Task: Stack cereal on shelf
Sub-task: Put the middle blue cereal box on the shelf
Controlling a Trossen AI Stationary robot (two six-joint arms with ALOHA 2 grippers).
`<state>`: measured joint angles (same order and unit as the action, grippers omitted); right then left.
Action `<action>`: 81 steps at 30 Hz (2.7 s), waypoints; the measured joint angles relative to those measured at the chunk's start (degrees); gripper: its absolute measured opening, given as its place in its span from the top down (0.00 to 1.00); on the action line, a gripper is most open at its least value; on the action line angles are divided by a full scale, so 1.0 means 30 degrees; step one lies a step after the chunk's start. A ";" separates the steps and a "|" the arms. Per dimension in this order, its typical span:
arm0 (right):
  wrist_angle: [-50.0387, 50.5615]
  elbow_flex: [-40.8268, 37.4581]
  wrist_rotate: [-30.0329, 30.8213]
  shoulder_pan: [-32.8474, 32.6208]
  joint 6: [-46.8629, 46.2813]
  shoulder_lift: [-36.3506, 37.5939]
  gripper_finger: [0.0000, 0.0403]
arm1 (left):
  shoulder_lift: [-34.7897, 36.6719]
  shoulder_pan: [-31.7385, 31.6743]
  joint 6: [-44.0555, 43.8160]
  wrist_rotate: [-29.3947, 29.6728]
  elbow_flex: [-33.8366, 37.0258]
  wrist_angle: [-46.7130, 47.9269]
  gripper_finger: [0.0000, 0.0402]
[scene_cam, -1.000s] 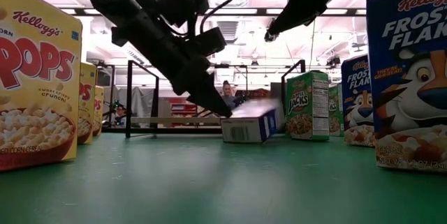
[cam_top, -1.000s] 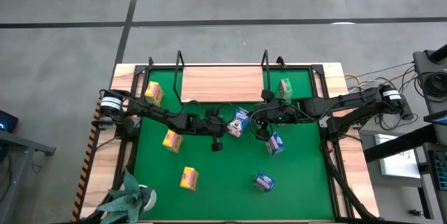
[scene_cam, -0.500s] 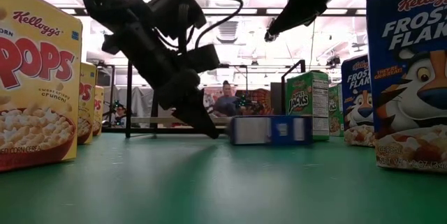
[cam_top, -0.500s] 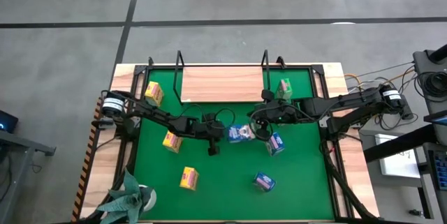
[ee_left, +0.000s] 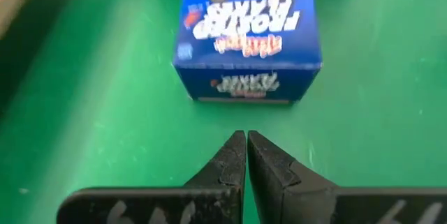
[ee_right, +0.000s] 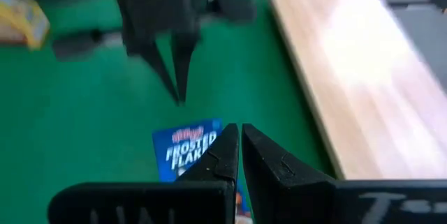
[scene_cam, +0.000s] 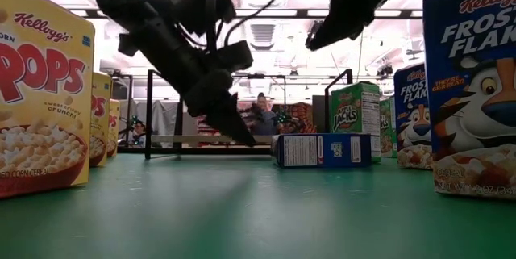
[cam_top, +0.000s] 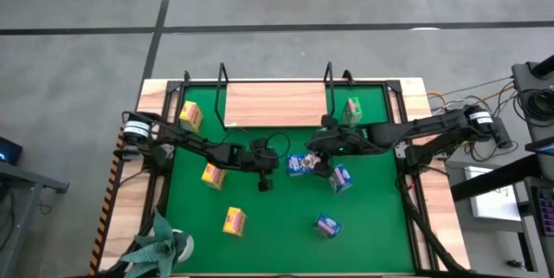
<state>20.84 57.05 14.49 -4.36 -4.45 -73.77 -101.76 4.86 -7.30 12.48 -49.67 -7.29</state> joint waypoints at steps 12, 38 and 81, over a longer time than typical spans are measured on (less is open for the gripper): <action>0.6817 0.4431 -0.0036 0.0000 0.0167 -0.5632 0.98 | 0.3511 0.0677 0.1234 0.1328 0.0745 0.1446 1.00; 0.9797 0.3855 -0.1118 -0.0423 -0.0725 -0.7348 0.98 | 0.3959 0.0852 -0.0736 0.0498 0.3242 -0.2702 1.00; 0.4590 0.1498 -0.0776 -0.0423 -0.0168 -0.6510 0.98 | 0.3944 0.0947 0.6927 -0.0372 0.3235 -0.4066 0.40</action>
<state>34.61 61.54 12.16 -5.63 -4.95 -93.30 -89.93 7.70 13.48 11.37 -39.97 -19.48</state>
